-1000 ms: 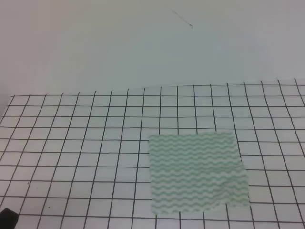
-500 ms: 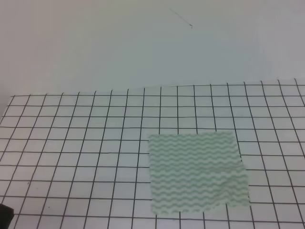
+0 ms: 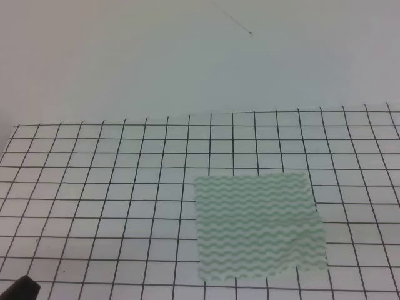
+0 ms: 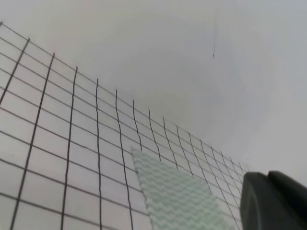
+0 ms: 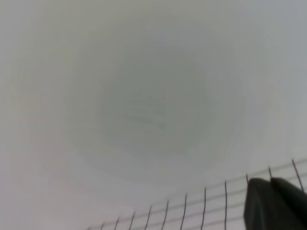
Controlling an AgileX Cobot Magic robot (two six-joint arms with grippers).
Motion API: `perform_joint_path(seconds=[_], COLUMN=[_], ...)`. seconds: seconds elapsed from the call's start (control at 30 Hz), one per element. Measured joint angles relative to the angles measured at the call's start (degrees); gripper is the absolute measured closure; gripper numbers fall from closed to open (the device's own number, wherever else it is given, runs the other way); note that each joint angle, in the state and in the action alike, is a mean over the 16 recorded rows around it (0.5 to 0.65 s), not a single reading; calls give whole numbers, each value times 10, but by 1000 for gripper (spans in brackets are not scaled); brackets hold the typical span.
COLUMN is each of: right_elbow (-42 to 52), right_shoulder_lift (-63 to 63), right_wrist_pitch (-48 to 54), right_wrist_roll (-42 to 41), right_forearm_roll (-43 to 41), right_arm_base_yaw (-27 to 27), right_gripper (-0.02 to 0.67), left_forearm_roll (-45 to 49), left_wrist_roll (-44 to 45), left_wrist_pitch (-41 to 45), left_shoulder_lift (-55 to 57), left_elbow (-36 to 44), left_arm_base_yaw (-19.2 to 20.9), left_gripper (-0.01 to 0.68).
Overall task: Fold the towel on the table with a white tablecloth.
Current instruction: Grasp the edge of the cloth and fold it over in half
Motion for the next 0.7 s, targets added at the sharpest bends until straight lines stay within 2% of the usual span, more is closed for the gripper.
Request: perform_joint_path(seconds=[0.43,0.57,0.7], right_elbow=[-109,-139,-164], right_shoulder_lift=[317,423,522], right_wrist_pitch=[173,211,238], right_wrist_roll=[-145,-194,-236], right_forearm_roll=[-19,-16,-1], right_arm_base_yaw=[24,28,29], right_gripper=[636,595,524], left_forearm_roll=[-43,-49,-49], left_wrist_roll=[121,167,207], left_wrist_pitch=[66,82,99], left_shoulder_lift=[126,189,260], left_elbow=[-41,-73,-113], left_arm_base_yaw=[0,0,0], left_gripper=[672,672,671])
